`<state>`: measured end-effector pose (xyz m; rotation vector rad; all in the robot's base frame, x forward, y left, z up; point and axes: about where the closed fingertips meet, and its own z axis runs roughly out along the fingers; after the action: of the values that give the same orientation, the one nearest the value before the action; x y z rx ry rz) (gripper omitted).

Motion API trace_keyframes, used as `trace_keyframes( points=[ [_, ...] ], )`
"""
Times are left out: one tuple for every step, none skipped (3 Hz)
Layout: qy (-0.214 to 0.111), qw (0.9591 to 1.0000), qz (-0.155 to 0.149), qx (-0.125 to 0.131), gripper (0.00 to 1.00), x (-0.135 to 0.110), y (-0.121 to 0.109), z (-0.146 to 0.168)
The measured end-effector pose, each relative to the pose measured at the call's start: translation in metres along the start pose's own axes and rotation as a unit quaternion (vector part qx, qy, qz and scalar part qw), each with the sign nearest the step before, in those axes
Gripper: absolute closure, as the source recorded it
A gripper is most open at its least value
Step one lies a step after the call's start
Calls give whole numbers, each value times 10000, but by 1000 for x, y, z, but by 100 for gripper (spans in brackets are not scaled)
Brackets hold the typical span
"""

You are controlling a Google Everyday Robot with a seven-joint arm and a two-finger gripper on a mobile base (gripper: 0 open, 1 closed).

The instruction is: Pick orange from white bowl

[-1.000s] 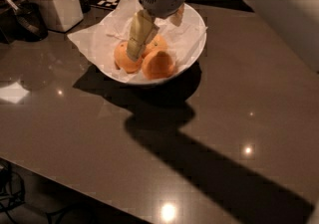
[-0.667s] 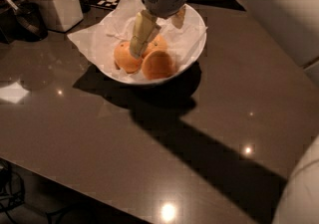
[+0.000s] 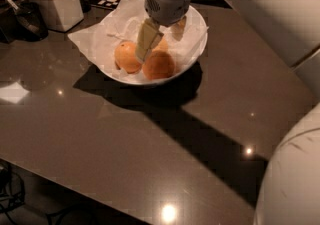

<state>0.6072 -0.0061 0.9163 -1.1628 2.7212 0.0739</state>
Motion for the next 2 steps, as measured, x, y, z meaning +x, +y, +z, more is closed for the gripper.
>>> trace_keyframes(
  points=[
    [121, 9999, -51, -83, 31, 4, 10, 12],
    [221, 9996, -141, -105, 34, 8, 21, 20]
  ],
)
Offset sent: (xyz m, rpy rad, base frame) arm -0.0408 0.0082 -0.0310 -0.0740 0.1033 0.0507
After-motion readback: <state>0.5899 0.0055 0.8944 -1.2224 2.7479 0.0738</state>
